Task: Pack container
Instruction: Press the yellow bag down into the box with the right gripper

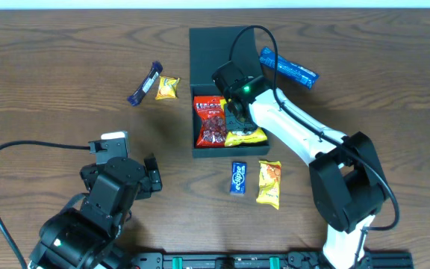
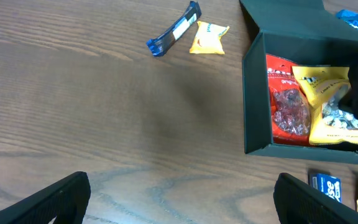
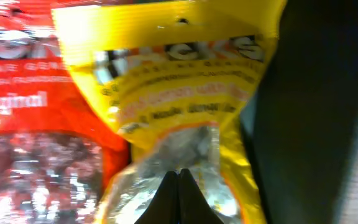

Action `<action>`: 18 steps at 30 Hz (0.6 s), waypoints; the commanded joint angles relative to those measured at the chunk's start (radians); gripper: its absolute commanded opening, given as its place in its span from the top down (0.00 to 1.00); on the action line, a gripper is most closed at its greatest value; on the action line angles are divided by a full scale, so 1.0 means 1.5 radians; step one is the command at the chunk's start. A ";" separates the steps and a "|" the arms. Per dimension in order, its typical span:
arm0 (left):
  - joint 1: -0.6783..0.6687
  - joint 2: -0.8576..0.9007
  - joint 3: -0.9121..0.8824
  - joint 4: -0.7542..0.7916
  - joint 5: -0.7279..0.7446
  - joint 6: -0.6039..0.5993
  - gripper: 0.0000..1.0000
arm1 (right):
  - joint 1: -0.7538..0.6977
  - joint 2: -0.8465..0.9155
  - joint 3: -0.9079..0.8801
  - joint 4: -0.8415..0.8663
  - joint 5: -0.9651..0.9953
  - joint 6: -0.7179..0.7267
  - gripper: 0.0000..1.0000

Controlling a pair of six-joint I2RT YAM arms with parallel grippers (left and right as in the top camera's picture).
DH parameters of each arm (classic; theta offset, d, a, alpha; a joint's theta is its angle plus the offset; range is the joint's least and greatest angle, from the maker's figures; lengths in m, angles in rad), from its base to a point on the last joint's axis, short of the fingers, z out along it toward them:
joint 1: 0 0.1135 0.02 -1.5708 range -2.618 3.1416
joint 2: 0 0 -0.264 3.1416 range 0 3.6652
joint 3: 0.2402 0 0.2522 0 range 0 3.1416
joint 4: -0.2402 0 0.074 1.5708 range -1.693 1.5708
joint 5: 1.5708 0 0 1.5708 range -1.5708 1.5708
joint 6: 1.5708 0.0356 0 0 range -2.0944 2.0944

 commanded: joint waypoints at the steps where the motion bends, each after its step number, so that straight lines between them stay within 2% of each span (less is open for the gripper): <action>1: 0.002 0.001 -0.001 -0.002 -0.005 -0.005 0.05 | 0.003 0.007 -0.009 0.004 -0.046 0.043 0.99; 6: 0.002 0.001 -0.001 -0.002 -0.005 -0.005 0.05 | 0.022 0.007 -0.009 0.007 -0.055 0.116 0.99; 12: 0.002 0.001 -0.001 -0.002 -0.005 -0.005 0.05 | 0.049 0.007 -0.007 0.065 -0.131 0.126 0.99; 18: 0.002 0.001 -0.001 -0.002 -0.005 -0.005 0.05 | 0.062 0.007 -0.007 0.091 -0.191 0.196 0.99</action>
